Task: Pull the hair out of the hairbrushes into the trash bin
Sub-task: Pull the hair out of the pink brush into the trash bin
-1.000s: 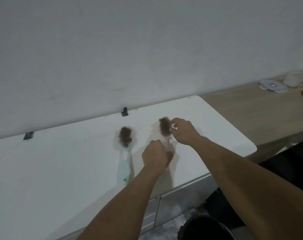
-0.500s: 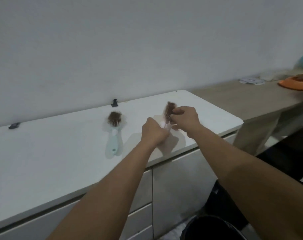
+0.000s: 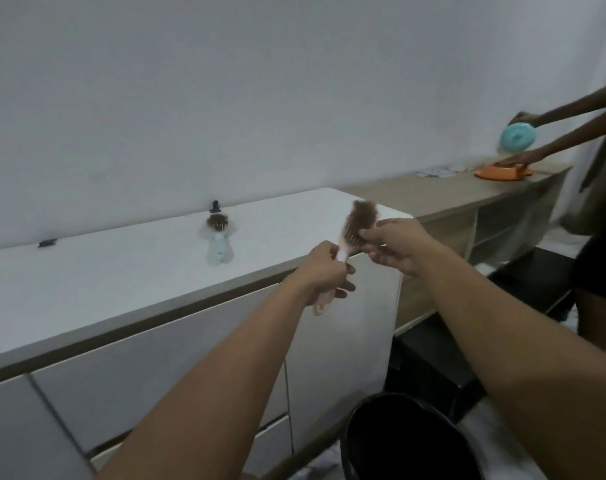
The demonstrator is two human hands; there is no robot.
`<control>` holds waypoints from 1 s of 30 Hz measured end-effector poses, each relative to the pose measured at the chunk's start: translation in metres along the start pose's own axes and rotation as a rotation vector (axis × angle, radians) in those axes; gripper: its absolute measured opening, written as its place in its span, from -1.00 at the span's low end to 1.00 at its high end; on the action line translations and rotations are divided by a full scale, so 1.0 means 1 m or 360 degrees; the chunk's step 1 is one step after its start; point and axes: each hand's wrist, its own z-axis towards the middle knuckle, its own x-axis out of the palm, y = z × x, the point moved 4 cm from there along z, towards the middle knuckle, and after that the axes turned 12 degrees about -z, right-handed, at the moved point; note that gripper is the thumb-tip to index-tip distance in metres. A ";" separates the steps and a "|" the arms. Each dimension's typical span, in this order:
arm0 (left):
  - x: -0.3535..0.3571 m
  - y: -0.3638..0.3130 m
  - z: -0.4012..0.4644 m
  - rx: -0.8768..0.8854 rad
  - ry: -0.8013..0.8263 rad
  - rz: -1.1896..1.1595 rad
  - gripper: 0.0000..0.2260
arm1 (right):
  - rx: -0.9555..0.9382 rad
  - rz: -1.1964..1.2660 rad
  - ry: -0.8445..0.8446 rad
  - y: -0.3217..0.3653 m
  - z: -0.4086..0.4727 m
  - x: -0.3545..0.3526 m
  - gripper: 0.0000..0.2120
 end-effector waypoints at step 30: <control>0.087 0.210 -0.009 -0.0352 -0.0017 0.0109 -0.67 | 0.0293 -0.0070 -0.0202 -0.240 -0.037 -0.051 -0.62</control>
